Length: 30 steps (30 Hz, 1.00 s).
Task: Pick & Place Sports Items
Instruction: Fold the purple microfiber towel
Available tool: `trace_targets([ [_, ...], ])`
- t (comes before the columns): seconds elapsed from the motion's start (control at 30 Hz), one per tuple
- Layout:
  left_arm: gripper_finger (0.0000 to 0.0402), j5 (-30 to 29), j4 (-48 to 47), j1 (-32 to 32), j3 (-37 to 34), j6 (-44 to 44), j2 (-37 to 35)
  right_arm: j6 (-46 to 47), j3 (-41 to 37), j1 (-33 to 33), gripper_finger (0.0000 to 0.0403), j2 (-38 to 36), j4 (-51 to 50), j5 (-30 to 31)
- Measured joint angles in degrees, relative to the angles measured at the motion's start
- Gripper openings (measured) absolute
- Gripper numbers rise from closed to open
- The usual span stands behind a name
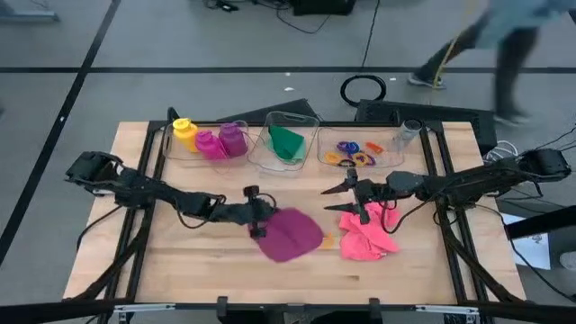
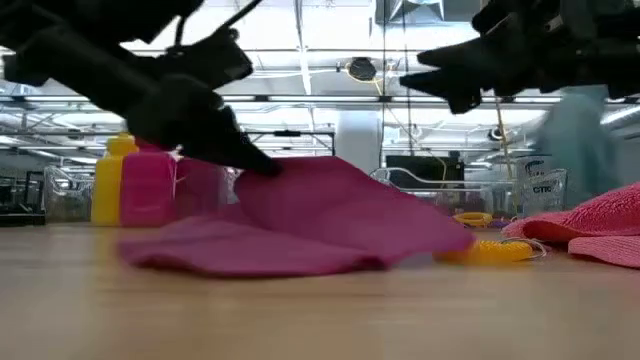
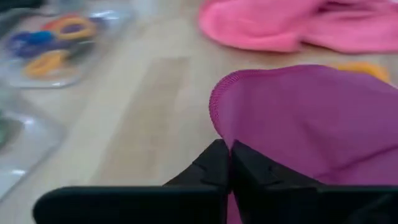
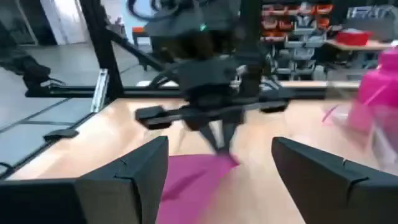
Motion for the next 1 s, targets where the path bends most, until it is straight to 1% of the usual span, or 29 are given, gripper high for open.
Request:
trace_targets([
  [0.1,0.0003,-2.6,0.4,1.2,0.0,-1.9,0.0,3.2,0.0,0.1,0.021,3.1,1.7,-0.2],
  [0.23,0.0004,-6.0,0.7,1.7,0.0,-1.9,0.0,7.8,0.0,0.3,0.021,8.7,3.0,0.2],
  [0.37,0.0001,-7.7,0.8,1.4,0.0,-1.6,0.0,10.1,0.0,1.8,0.021,15.2,6.0,4.6],
  [0.43,0.0002,-8.6,1.2,1.0,0.0,-1.1,0.0,10.2,0.0,2.6,0.021,18.4,8.9,7.0],
  [0.57,0.0001,-10.3,2.1,-0.2,0.0,0.2,0.0,10.2,0.0,3.6,0.021,23.5,15.1,9.7],
  [0.63,0.0002,-11.5,2.1,-1.0,0.0,1.5,0.0,10.2,0.0,3.6,0.021,24.8,16.8,11.2],
  [0.8,0.0001,-14.5,2.1,-2.9,0.0,2.9,0.0,10.7,0.0,3.6,0.021,25.1,16.3,14.2],
  [1.0,0.0002,-17.9,2.2,-4.3,0.0,3.8,0.0,12.3,0.0,3.7,0.021,25.1,13.1,14.5],
])
